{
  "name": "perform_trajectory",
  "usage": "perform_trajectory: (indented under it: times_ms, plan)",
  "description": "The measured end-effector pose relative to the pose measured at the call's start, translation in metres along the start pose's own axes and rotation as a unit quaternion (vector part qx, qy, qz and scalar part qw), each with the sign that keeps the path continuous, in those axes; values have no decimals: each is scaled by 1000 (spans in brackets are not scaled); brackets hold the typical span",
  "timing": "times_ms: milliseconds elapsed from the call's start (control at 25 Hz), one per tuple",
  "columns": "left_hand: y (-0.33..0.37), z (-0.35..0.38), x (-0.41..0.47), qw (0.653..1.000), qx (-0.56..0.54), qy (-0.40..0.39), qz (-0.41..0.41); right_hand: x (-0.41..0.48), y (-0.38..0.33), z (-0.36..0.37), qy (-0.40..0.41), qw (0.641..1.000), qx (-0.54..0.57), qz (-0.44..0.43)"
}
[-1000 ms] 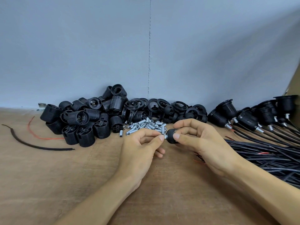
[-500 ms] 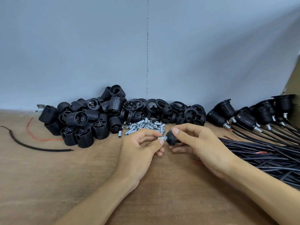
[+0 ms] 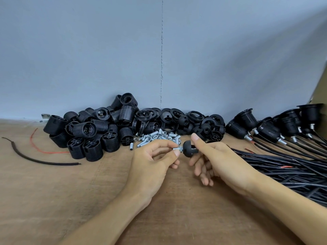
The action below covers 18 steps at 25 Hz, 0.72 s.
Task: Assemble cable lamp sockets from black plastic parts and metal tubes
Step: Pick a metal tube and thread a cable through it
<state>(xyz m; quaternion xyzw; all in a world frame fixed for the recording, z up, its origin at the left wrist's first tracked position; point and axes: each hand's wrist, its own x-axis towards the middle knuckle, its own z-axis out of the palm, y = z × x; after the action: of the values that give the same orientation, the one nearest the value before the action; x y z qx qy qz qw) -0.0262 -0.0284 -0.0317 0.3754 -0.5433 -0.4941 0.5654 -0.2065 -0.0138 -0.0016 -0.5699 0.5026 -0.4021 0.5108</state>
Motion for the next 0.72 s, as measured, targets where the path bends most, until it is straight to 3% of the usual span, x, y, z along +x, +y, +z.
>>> perform_trajectory:
  times_ms: [200,400,600,720]
  plan:
    - [-1,-1,2,1000,-3,19,-15,-1,-3,-4,-29,996,52,-60]
    - [-1,0,2,1000,-4,10,-27,-2,-2,-6,-27,995,-5,-94]
    - [2,0,0,1000,-7,7,-17,-3,-5,-5,-18,999,-31,-21]
    - [1,0,0,999,-8,38,-14,-4,-5,-4,-55,997,-56,16]
